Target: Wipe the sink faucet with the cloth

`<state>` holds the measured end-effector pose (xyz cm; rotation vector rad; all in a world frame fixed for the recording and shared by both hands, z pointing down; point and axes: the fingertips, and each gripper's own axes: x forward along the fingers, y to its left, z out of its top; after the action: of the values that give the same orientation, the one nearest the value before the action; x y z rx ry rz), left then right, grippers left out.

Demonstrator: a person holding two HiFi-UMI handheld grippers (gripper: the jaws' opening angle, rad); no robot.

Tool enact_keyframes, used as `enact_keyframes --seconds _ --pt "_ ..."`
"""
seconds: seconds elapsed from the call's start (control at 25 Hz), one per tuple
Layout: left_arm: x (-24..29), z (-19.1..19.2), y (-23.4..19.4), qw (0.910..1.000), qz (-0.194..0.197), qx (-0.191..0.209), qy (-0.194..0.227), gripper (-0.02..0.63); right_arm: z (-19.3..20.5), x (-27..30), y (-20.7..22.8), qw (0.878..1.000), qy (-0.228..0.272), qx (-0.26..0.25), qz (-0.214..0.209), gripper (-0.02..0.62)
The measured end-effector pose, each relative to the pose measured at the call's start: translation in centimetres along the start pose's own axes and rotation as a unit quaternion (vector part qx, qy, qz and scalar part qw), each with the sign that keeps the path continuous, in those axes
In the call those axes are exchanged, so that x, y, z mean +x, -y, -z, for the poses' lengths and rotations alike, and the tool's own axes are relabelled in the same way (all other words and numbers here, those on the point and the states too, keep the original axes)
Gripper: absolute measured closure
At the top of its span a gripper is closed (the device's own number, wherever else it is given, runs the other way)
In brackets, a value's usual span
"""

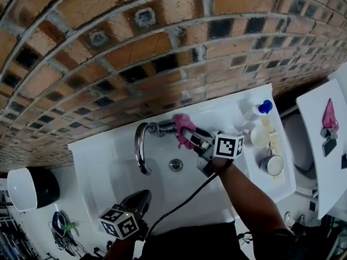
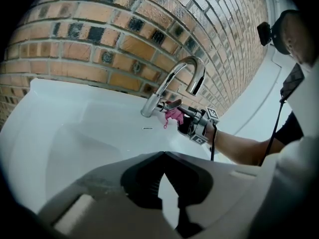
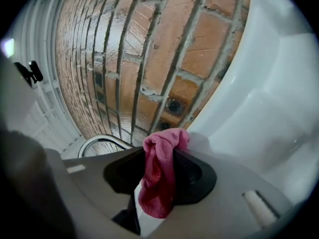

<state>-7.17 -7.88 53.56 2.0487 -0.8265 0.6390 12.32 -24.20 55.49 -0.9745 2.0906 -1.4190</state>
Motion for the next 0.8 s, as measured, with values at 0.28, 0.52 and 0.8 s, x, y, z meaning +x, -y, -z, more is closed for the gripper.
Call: enact_keyframes --seconds 0.28,0.52,0.8 --pt "0.0 0.6 0.5 0.9998 0.015 0.01 -0.003 0.6 0.1 -0.9 -3.2 0.999 -0.012 -0.017 -0.043 0.442" --pt "-0.1 0.5 0.9 0.9993 0.03 0.022 -0.002 0.6 0.1 -2.0 -5.8 0.997 -0.018 -0.062 -0.053 0.442" --pt "-0.4 0.6 1.8 0.9982 0.051 0.03 0.01 0.6 0.8 -2.9 -9.4 0.989 -0.038 -0.137 -0.049 0.442"
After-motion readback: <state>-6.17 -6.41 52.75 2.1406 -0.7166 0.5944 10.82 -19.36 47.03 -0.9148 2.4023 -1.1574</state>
